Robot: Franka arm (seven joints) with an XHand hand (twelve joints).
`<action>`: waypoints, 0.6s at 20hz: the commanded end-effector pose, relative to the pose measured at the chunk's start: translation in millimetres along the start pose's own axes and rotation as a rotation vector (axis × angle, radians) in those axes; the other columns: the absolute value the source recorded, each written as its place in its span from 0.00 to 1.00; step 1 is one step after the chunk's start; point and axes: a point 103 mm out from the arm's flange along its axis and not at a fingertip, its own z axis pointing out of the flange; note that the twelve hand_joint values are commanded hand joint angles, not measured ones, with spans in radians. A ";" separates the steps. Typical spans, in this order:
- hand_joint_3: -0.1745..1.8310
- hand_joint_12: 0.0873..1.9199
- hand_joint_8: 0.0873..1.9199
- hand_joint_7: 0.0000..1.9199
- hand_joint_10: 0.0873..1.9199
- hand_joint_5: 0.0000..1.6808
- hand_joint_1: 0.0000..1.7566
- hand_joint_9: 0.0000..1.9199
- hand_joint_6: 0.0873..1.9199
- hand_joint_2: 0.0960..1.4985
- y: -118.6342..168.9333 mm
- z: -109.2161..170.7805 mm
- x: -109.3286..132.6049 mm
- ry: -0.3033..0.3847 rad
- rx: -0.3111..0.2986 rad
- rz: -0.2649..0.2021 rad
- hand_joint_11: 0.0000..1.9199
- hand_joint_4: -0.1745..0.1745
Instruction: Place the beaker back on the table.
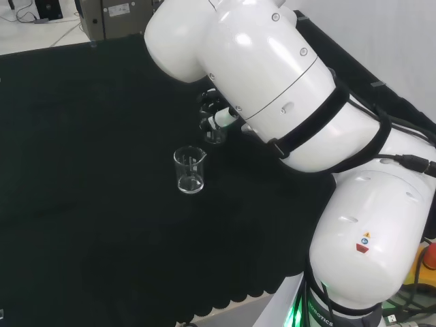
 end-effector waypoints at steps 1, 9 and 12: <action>0.00 0.71 0.29 0.01 0.00 0.11 0.47 0.22 0.00 0.57 -12.5 -14.2 4.3 -0.011 0.021 0.039 0.01 0.35; 0.00 0.71 0.28 0.00 0.00 0.10 0.46 0.20 0.00 0.56 -59.1 -75.8 45.5 -0.068 -0.064 0.030 0.00 0.35; 0.00 0.70 0.28 0.00 0.00 0.10 0.45 0.20 0.00 0.56 -88.4 -97.8 67.3 -0.089 -0.084 0.040 0.00 0.35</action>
